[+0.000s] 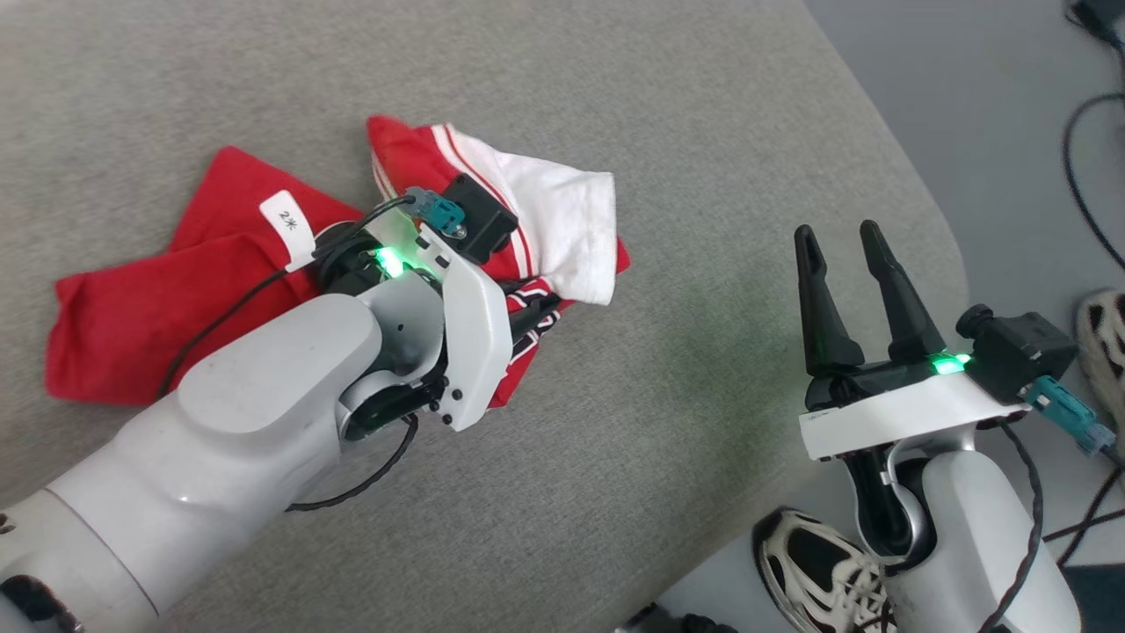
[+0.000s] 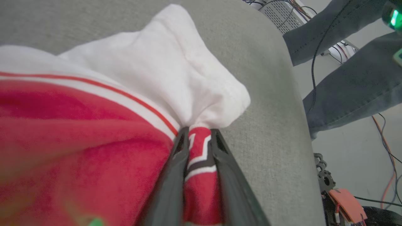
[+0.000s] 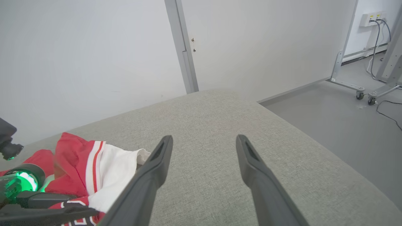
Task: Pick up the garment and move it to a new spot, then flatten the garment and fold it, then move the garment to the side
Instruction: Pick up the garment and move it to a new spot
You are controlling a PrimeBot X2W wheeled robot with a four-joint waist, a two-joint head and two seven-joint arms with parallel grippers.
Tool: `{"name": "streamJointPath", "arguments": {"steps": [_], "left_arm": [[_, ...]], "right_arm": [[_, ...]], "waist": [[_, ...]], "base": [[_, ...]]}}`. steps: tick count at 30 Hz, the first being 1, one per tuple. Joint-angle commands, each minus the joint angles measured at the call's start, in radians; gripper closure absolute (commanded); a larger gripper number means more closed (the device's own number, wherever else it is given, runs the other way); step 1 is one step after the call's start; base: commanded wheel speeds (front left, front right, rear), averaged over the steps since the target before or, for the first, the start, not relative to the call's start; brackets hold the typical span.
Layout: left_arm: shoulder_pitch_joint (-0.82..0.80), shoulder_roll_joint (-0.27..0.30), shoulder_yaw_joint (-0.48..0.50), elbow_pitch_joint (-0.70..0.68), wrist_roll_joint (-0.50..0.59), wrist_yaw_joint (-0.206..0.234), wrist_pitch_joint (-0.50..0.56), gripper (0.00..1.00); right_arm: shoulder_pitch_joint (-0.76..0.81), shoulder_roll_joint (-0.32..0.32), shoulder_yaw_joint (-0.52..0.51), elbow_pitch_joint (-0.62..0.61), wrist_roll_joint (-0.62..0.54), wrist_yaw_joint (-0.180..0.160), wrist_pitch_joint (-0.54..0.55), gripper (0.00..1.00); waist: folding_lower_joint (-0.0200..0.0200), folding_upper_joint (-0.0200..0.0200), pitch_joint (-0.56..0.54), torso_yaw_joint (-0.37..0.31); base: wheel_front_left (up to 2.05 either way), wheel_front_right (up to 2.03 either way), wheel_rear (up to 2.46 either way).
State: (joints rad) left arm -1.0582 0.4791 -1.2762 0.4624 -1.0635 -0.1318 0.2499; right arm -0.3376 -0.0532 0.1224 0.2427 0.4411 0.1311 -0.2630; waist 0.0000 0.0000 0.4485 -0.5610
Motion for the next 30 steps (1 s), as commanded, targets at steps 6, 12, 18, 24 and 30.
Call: {"name": "streamJointPath", "arguments": {"steps": [6,12,18,24,30], "left_arm": [[0.055,0.038,-0.021,0.023,0.087,0.004,0.139,0.64],[0.000,0.026,-0.010,-0.008,0.095,0.004,0.063,0.00],[-0.017,-0.003,-0.006,-0.080,0.072,0.003,-0.027,0.00],[0.022,0.006,0.000,-0.095,0.002,0.003,-0.182,0.00],[0.140,0.021,0.034,-0.019,-0.089,0.003,-0.367,0.00]], "right_arm": [[0.008,0.003,-0.008,-0.011,-0.004,-0.001,-0.002,0.00],[-0.017,0.002,-0.018,-0.006,-0.048,-0.001,-0.002,0.00],[-0.034,0.002,-0.044,0.013,-0.117,-0.001,-0.002,0.00],[-0.035,0.001,-0.063,0.044,-0.205,-0.001,-0.002,0.00],[-0.010,0.001,-0.107,0.079,-0.291,-0.001,-0.002,0.00]], "waist": [[0.0000,0.0000,0.023,-0.019],[0.0000,0.0000,0.000,0.059],[0.0000,0.0000,-0.039,0.154],[0.0000,0.0000,-0.099,0.262],[0.0000,0.0000,-0.161,0.378]], "base": [[0.00,0.00,0.00],[0.00,0.00,0.00],[0.00,0.00,0.00],[0.00,0.00,0.00],[0.00,0.00,0.00]]}}
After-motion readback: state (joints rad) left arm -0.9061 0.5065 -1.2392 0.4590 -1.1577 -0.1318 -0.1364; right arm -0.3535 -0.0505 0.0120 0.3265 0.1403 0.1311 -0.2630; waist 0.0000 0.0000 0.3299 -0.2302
